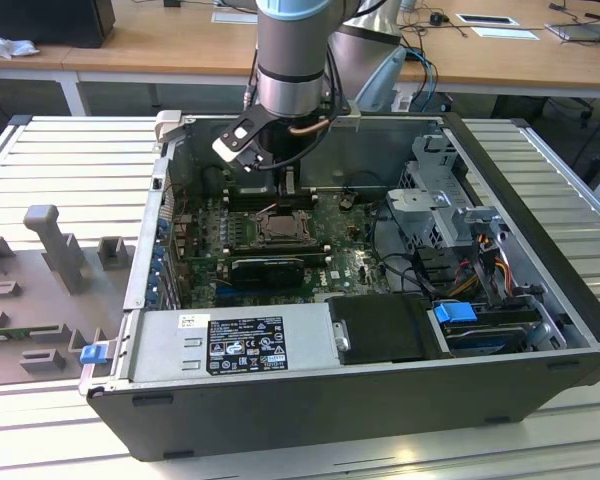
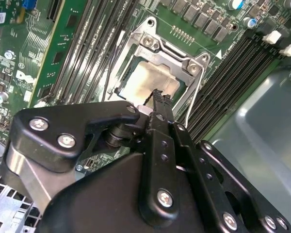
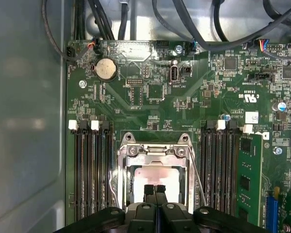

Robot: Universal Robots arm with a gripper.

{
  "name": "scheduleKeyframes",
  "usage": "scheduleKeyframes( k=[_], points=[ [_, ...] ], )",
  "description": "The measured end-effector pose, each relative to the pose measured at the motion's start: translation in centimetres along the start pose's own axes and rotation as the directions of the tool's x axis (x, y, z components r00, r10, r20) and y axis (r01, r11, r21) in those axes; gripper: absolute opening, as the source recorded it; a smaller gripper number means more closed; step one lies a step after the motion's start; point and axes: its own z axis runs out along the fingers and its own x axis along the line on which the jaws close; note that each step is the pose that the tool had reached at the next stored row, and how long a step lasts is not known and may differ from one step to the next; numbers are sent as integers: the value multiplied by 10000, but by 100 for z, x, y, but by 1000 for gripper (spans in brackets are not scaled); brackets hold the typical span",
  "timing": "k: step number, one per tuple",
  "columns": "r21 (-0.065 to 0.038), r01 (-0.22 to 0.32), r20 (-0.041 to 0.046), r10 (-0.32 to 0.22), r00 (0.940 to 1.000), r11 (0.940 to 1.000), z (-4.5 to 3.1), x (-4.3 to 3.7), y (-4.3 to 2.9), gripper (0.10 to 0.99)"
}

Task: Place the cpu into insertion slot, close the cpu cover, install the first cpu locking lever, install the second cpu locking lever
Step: 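Close the cpu cover, then install the first cpu locking lever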

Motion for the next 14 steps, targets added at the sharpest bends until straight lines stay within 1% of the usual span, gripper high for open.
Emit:
scheduleKeyframes(
  k=[5,6,9,14],
  points=[
    [-1,3,0,-3,10000,10000,0,0,-31,106],
    [1,1,12,-1,10000,10000,-1,0,-33,106],
    [0,1,27,-1,10000,10000,-47,1,-32,106],
    [0,1,35,-1,10000,10000,-165,2,-31,106]
  ],
)
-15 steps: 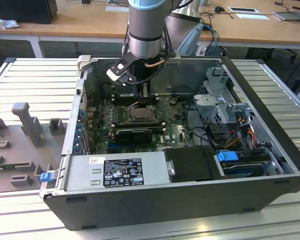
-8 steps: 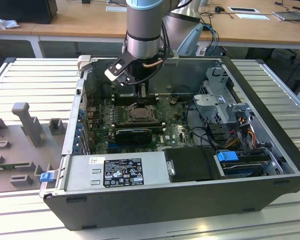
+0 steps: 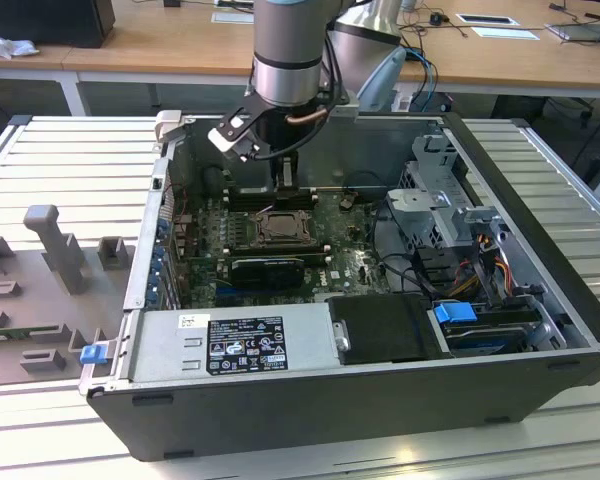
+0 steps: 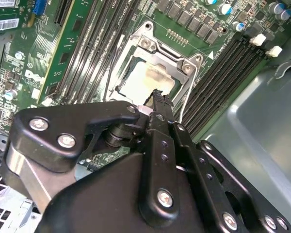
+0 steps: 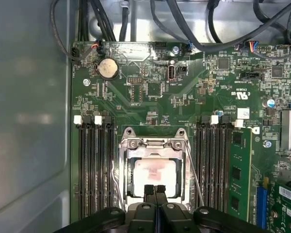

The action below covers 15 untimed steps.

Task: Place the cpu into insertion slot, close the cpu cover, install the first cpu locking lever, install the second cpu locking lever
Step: 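Install the first cpu locking lever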

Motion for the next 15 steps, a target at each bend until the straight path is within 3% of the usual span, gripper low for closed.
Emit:
scheduleKeyframes(
  k=[4,7,10,12,15],
  points=[
    [-1,26,-1,-26,10000,10000,-25,0,0,106],
    [3,355,8,-355,9994,9994,-27,0,0,106],
    [7,922,9,-922,9957,9957,-26,0,0,106],
    [10,1402,8,-1402,9901,9901,-26,0,0,106],
    [12,1675,5,-1675,9859,9859,-26,0,0,106]
  ],
)
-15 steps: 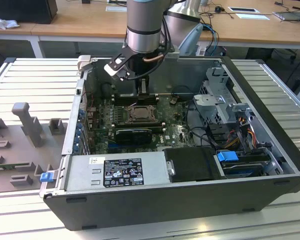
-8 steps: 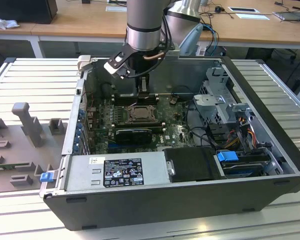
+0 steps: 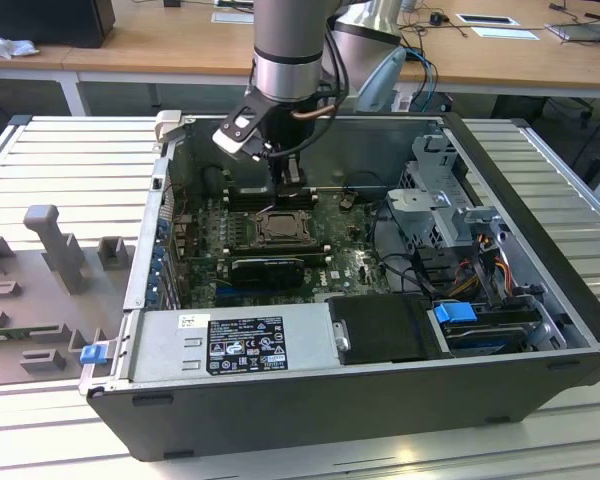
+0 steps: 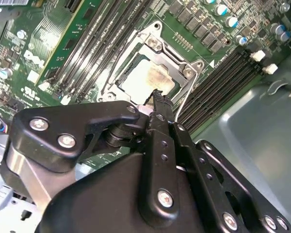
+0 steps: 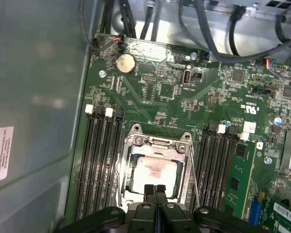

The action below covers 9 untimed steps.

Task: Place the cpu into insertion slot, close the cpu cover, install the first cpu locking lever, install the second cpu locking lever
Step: 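Install the first cpu locking lever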

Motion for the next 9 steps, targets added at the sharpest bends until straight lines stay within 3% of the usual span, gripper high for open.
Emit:
scheduleKeyframes(
  k=[6,9],
  points=[
    [2,525,-4,-525,9986,9986,0,0,0,106],
    [5,1020,-8,-1020,9948,9948,0,0,0,106]
  ],
)
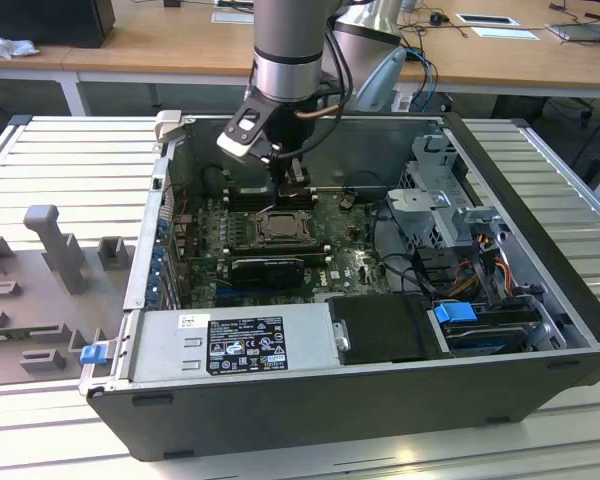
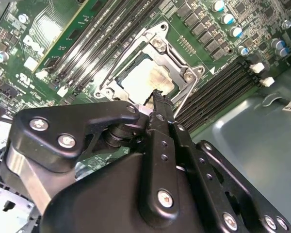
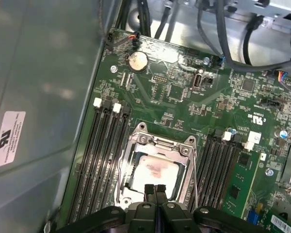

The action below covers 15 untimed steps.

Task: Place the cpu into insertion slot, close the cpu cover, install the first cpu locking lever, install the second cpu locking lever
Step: 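Install the first cpu locking lever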

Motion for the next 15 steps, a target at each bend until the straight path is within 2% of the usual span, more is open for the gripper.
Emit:
scheduleKeyframes(
  k=[4,15],
  points=[
    [2,485,-4,-485,9988,9988,0,0,0,106],
    [6,1295,-10,-1295,9916,9916,0,0,0,106]
  ],
)
